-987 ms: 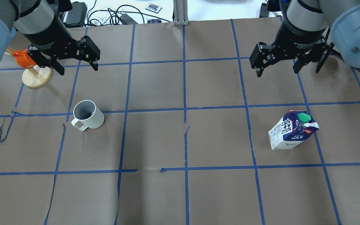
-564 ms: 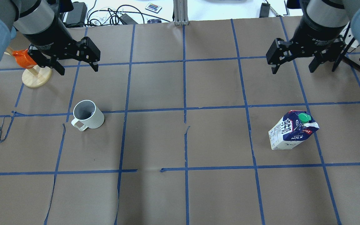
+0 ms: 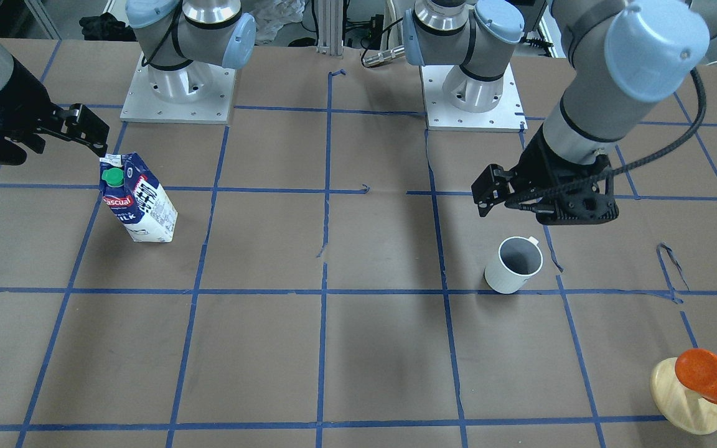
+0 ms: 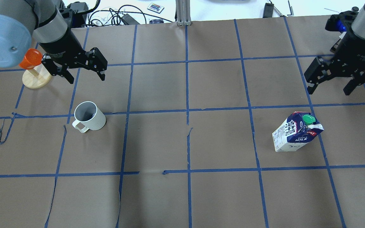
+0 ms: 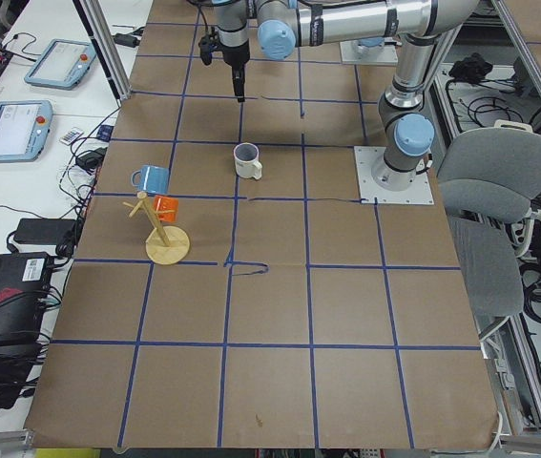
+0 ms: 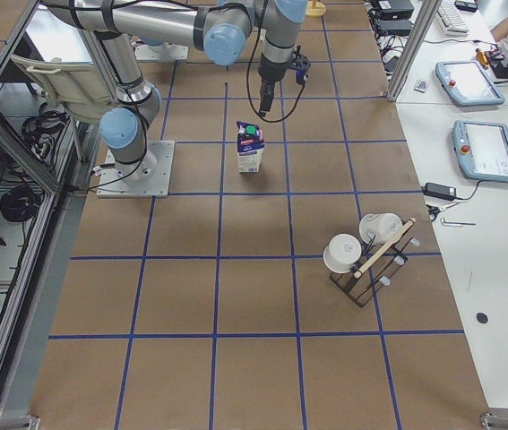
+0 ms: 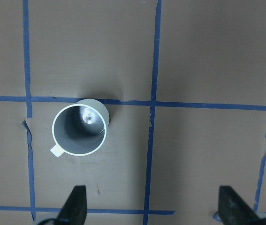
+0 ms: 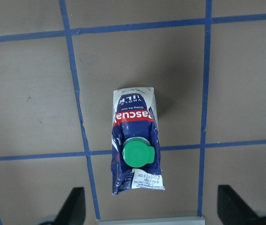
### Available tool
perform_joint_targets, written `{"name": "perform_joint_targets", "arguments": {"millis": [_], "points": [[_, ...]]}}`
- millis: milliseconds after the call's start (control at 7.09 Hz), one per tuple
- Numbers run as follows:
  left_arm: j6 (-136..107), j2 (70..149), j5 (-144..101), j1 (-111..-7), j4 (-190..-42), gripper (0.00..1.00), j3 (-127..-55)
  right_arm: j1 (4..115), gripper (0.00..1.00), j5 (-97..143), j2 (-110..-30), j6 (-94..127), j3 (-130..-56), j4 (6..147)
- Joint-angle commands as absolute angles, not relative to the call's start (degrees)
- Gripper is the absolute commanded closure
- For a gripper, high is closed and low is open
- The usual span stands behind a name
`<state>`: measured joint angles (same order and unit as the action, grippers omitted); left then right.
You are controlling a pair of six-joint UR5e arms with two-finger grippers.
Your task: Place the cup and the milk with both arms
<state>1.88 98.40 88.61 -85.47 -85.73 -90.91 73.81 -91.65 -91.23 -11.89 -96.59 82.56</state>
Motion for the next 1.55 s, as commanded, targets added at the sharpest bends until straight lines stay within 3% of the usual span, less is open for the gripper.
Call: {"name": "perform_joint_targets", "arguments": {"millis": [0,282,705,846,1128,1269,1410], "points": [[3.9,103.5,88.9,-84.1,-78.4,0.0,-95.3,70.9,0.0,-91.6,-91.2,-12.6,-102.4,83.2],[6.8,105.9,90.4,-82.4,-71.8,0.0,-101.2,70.6,0.0,-90.8,-91.1,-12.3,-105.7,83.3],[7.3,107.2,92.5,-82.1,-71.5,0.0,-104.0,71.0,0.0,-88.6,-90.7,-12.7,-108.7,85.5],[7.6,107.1,93.5,-82.1,-71.5,0.4,-104.2,71.0,0.0,-88.9,-90.0,-12.7,-109.3,85.5],[7.6,107.1,94.0,-82.1,-70.9,0.98,-104.2,71.0,0.0,-89.1,-89.4,-12.7,-110.0,87.4],[7.6,107.2,94.0,-82.1,-70.0,1.0,-104.2,71.0,0.07,-89.0,-89.1,-12.7,-110.0,88.6],[7.6,107.1,94.1,-82.1,-69.5,1.0,-104.0,71.0,0.23,-88.4,-88.9,-12.7,-110.0,88.8]]}}
